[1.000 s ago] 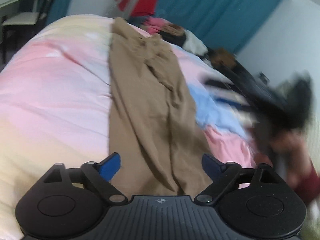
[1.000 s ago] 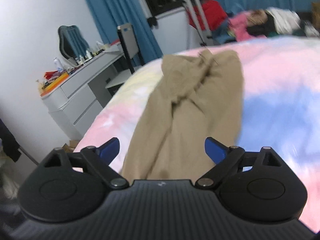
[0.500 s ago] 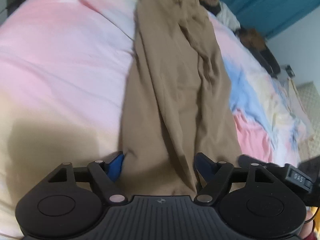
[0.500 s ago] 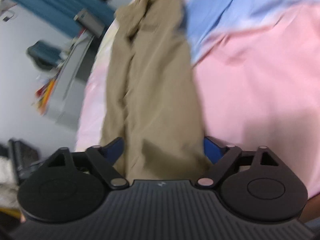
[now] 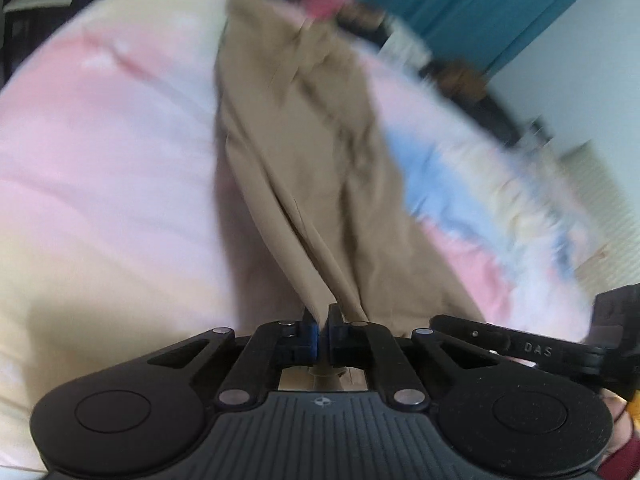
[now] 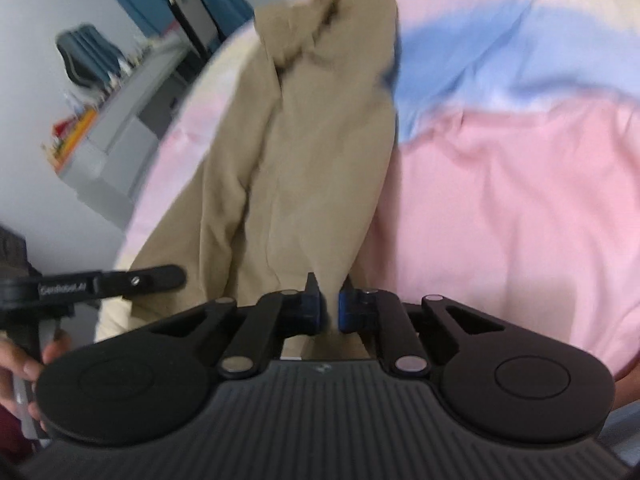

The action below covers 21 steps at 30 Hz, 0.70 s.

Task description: Fold clothes

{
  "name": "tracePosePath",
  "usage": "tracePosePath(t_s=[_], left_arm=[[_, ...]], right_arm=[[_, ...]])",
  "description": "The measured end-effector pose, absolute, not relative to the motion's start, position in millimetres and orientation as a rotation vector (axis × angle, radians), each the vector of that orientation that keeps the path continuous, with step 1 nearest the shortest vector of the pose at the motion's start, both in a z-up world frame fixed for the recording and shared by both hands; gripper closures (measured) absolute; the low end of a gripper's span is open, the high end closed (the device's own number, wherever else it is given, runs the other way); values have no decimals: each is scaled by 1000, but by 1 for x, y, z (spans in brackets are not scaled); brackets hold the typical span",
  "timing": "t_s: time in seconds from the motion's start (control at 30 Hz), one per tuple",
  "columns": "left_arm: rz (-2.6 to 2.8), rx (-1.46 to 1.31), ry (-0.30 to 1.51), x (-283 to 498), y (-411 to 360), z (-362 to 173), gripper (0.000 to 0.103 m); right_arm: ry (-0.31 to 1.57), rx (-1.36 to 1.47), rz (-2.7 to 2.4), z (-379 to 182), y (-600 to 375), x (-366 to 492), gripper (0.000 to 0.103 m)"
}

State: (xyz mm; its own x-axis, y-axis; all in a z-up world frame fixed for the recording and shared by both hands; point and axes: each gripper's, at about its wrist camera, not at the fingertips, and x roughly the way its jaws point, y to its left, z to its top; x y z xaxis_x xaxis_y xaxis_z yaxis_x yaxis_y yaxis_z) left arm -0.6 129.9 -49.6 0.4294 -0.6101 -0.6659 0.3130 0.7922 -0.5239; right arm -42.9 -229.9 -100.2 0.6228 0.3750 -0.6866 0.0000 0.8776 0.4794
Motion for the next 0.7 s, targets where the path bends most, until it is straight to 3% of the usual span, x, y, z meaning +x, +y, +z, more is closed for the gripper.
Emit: tracePosePath(t_s=[0.3, 0.53, 0.7], left_arm=[[-690, -462, 716, -54, 156, 29, 100], [-728, -387, 622, -146, 148, 46, 100], [-697, -327, 548, -158, 132, 52, 100]], right_arm=[[607, 459, 271, -11, -268, -89, 94], [540, 496, 291, -1, -283, -166, 94], [519, 478, 247, 0, -283, -155, 94]])
